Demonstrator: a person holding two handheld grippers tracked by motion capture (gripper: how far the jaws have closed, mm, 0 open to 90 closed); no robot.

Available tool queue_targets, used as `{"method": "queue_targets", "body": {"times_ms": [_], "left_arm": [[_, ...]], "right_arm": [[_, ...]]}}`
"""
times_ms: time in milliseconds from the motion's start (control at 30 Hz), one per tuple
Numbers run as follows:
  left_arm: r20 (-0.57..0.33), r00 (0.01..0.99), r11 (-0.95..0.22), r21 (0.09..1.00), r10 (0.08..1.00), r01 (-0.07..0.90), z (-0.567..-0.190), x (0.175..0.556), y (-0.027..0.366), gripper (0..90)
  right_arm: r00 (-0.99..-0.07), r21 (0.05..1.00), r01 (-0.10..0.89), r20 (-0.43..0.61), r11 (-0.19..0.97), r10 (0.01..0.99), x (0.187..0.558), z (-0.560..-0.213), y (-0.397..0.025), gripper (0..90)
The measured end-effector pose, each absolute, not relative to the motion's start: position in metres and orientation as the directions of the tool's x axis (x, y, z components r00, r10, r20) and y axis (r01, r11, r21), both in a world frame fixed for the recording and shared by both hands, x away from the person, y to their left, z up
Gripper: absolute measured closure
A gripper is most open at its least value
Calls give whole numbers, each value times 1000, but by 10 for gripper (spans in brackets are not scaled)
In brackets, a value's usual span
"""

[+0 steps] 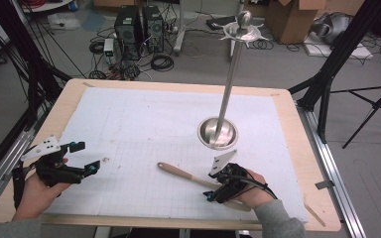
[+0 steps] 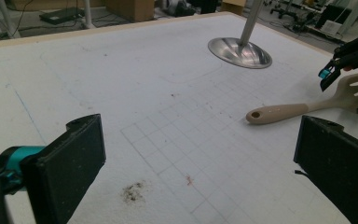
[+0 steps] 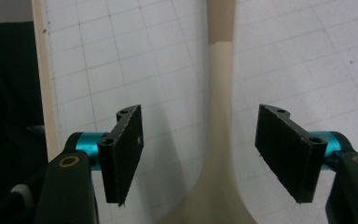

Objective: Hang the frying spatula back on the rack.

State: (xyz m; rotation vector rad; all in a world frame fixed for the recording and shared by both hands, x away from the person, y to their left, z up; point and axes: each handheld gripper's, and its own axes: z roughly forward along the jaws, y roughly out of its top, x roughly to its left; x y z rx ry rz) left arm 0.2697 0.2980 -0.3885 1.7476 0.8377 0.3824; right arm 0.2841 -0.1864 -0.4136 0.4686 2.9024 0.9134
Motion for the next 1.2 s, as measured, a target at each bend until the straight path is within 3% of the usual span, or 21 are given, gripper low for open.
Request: {"method": "queue_targets", "body": {"times_ms": [800, 1200], "left_arm": [[-151, 699, -148, 926, 699, 348, -389, 270, 297, 24], [-152, 696, -147, 925, 702, 350, -390, 270, 298, 24]], "right_arm": [[-952, 507, 283, 46, 814, 303, 290, -420, -186, 423], [-952, 487, 267, -2, 831, 307, 290, -420, -185, 555]]}}
